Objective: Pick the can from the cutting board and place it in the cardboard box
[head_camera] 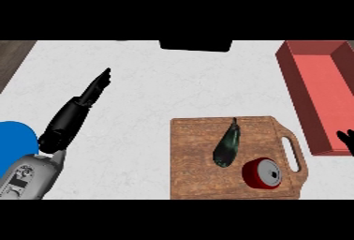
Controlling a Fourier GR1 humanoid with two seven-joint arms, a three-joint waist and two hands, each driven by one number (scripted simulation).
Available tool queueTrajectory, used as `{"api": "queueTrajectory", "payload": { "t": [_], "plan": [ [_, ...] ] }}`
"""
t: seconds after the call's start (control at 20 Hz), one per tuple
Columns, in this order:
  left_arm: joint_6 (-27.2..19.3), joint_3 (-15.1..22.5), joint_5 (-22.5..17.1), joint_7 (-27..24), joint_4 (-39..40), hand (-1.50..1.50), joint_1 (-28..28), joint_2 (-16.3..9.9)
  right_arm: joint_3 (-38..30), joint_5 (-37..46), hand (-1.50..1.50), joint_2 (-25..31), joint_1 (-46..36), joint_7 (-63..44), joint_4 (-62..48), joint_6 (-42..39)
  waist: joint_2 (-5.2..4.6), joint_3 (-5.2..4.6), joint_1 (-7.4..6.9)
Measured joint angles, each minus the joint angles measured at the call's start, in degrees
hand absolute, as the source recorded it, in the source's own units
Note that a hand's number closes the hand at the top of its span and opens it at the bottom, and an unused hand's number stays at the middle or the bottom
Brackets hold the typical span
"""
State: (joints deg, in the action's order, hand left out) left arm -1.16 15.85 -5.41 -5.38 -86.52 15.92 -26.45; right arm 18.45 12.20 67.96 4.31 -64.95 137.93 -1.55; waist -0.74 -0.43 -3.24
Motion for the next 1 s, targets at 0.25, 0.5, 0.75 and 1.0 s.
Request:
{"api": "queueTrajectory", "payload": {
  "t": [0.25,0.5,0.75,1.0],
  "plan": [
    [0.4,-0.2,0.4,-0.4,0.9,0.00,0.1,0.4,6.9,-0.8,-1.50,-3.8,-5.8,-3.7,-0.3,-1.0,0.15,0.01,-0.01],
    [1.3,-0.9,-0.3,0.2,0.4,0.00,0.2,0.2,11.8,0.7,-1.50,-6.8,-10.7,-5.7,-2.3,-1.8,0.31,0.01,0.14],
    [1.4,-1.6,-0.1,0.9,0.1,0.00,0.3,0.0,16.1,5.0,-1.50,-10.6,-14.4,-6.6,-6.7,-2.5,0.47,0.08,0.67],
    [0.9,-1.8,0.7,1.1,0.5,0.00,0.6,0.8,19.7,7.7,-1.50,-16.2,-18.2,-6.8,-12.3,-3.8,0.53,0.10,1.15]
  ]
}}
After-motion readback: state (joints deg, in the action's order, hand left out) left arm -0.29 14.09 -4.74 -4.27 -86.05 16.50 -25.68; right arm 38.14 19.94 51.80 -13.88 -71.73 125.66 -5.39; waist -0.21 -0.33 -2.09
